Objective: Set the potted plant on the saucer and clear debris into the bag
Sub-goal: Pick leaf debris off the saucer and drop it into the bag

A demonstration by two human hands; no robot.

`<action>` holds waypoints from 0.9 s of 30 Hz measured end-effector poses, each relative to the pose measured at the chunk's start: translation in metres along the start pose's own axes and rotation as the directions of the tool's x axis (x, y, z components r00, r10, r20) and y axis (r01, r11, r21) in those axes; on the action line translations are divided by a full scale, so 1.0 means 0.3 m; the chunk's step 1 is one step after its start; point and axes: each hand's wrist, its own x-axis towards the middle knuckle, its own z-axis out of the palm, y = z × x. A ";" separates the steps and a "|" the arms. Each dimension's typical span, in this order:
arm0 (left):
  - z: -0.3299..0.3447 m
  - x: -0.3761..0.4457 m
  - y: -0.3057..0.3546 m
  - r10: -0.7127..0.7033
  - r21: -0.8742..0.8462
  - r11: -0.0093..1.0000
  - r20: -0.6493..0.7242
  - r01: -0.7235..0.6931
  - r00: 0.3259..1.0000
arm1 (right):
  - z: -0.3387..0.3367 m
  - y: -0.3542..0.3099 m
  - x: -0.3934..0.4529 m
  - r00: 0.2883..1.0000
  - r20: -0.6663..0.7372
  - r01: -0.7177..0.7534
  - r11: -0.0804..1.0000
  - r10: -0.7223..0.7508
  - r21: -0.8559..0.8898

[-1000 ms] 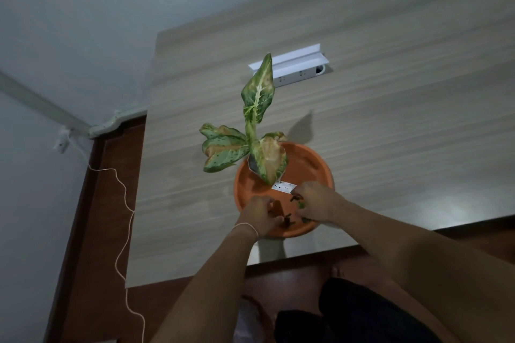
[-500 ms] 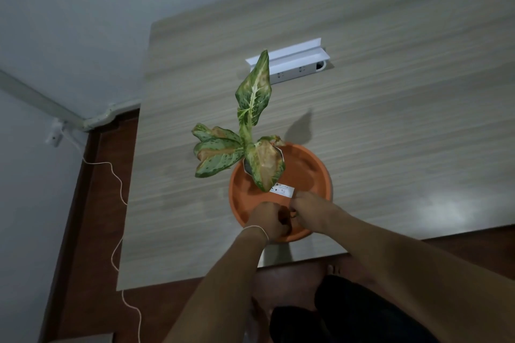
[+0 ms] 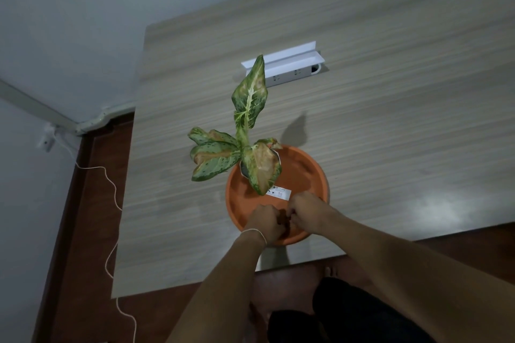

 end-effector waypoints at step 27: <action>-0.090 -0.413 -0.391 -0.420 -0.502 0.840 -0.359 0.207 0.834 | 0.071 -0.457 0.027 0.928 -0.071 0.352 0.923 -0.366 -0.158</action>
